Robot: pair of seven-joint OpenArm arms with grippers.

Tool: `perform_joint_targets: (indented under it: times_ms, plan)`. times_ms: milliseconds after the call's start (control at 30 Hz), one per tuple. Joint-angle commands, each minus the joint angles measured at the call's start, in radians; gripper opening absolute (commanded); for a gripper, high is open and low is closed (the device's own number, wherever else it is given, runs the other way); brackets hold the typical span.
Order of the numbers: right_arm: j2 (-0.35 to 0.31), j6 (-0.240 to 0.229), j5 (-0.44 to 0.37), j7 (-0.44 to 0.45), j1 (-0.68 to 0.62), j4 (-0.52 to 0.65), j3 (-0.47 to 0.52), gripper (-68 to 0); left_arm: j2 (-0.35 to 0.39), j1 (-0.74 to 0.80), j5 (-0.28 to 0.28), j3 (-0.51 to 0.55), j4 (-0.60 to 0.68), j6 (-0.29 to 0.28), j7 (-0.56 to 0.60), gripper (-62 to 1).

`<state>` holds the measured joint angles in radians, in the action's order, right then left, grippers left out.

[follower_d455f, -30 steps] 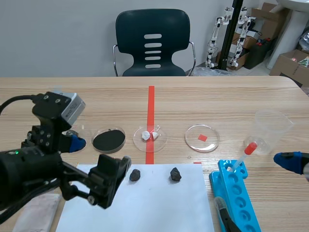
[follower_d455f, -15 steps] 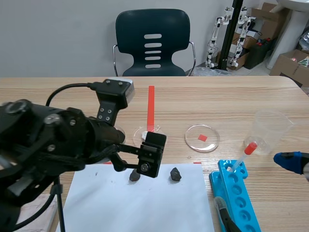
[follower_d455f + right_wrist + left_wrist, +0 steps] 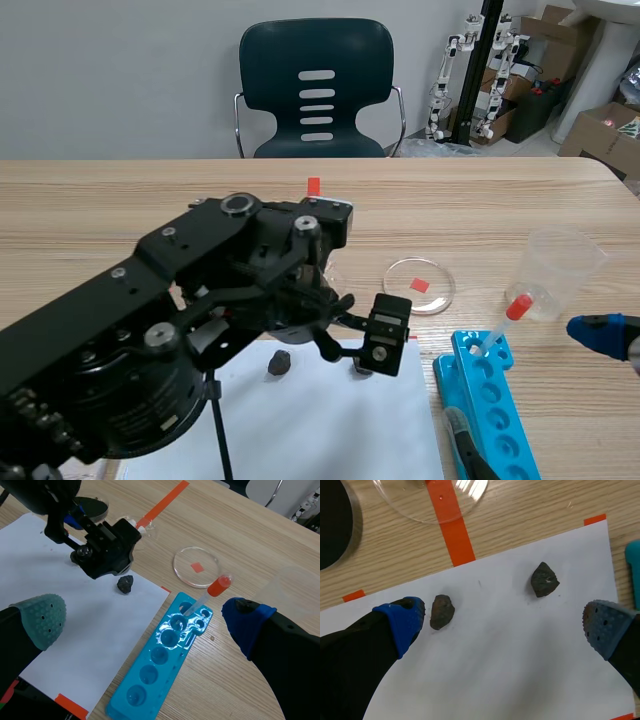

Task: Pick up the right mineral with the left hand

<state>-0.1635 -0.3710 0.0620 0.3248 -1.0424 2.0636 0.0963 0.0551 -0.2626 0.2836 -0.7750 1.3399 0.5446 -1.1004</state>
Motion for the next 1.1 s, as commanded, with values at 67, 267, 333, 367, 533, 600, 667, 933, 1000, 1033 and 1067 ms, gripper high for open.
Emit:
perform_joint_targets:
  times_ms: [67, 267, 333, 367, 533, 600, 667, 933, 1000, 1033, 1067]
  plan:
    - [-0.008, 0.004, -0.010, 0.015, -0.002, 0.002, 0.003, 0.4, -0.047, -0.029, -0.021, -0.016, -0.057, 0.017, -0.015, 1.4]
    - [-0.008, 0.004, -0.010, 0.015, -0.002, 0.002, 0.003, 0.4, -0.112, -0.065, -0.077, -0.034, -0.156, 0.022, -0.016, 1.4]
    - [-0.008, 0.004, -0.010, 0.015, -0.002, 0.002, 0.003, 0.4, -0.128, -0.077, -0.088, -0.035, -0.188, 0.022, -0.016, 1.4]
    - [-0.008, 0.004, -0.010, 0.015, -0.002, 0.002, 0.003, 0.4, -0.136, -0.084, -0.090, -0.035, -0.203, 0.022, -0.016, 1.4]
    - [-0.008, 0.004, -0.010, 0.015, -0.002, 0.002, 0.003, 0.4, -0.171, -0.116, -0.094, -0.035, -0.278, 0.022, -0.002, 1.4]
    - [-0.008, 0.004, -0.010, 0.015, -0.002, 0.002, 0.003, 0.4, -0.180, -0.124, -0.094, -0.035, -0.303, 0.022, 0.012, 1.4]
    - [-0.008, 0.004, -0.010, 0.015, -0.002, 0.002, 0.003, 0.4, -0.191, -0.135, -0.093, -0.041, -0.323, 0.022, 0.027, 1.4]
    - [-0.008, 0.004, -0.010, 0.015, -0.002, 0.002, 0.003, 0.4, -0.203, -0.143, -0.094, -0.112, -0.334, 0.010, 0.064, 1.4]
    - [-0.008, 0.004, -0.010, 0.015, -0.002, 0.002, 0.003, 0.4, -0.203, -0.143, -0.094, -0.129, -0.334, 0.010, 0.064, 1.4]
    - [-0.008, 0.004, -0.010, 0.015, -0.002, 0.002, 0.003, 0.4, -0.203, -0.143, -0.094, -0.135, -0.334, 0.000, 0.064, 1.4]
    - [-0.008, 0.004, -0.010, 0.015, -0.002, 0.002, 0.003, 0.4, -0.203, -0.143, -0.094, -0.140, -0.335, -0.015, 0.064, 1.4]
